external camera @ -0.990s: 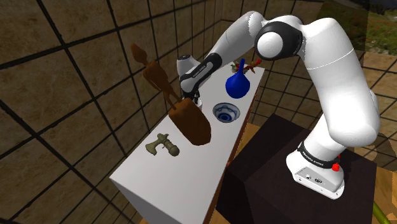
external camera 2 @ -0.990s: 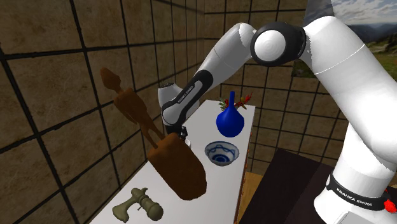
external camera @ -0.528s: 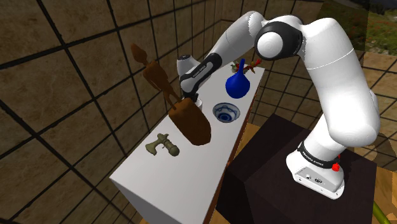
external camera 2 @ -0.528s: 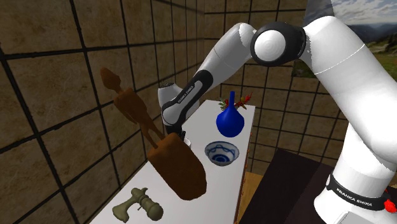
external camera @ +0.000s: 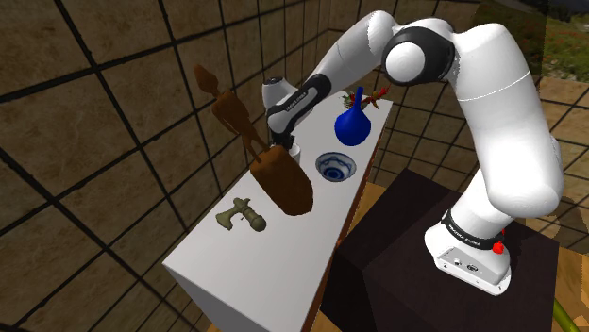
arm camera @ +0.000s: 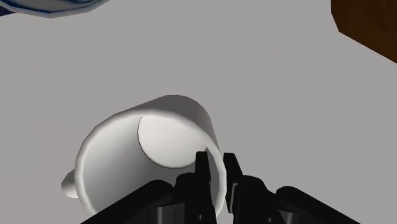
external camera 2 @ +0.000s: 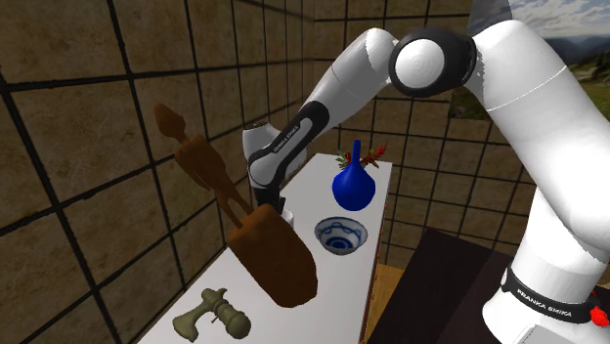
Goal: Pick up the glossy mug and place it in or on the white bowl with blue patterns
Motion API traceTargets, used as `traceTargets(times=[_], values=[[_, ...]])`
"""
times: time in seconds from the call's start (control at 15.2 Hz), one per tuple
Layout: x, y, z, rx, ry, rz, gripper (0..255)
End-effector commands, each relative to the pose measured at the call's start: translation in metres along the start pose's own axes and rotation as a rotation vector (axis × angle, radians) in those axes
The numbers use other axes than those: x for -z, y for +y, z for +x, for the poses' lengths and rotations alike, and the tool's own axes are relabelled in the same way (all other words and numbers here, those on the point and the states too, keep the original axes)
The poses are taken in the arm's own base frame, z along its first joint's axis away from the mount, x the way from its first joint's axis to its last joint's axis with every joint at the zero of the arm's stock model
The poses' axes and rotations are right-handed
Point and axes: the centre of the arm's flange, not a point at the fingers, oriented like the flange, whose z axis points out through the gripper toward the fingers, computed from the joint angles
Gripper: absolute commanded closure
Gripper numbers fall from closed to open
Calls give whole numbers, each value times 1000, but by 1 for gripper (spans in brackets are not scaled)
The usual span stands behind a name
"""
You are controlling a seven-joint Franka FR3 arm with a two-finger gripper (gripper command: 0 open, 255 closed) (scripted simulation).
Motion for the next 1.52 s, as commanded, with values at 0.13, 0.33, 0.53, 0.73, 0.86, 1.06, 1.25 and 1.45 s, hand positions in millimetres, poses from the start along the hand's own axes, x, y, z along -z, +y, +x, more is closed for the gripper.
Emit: traceTargets(times=[0.13,0.33,0.53,0.73,0.86,1.06,1.25,1.45], values=[[22,1,0,0,0,0,255],[37,2,-1,0,0,0,255],[53,3,-2,0,0,0,255],[69,4,-3,0,0,0,255],[80,5,-4,0,0,0,255],[95,6,-5,0,0,0,255],[111,7,-6,0,0,0,255],[127,8,-6,0,0,0,255]])
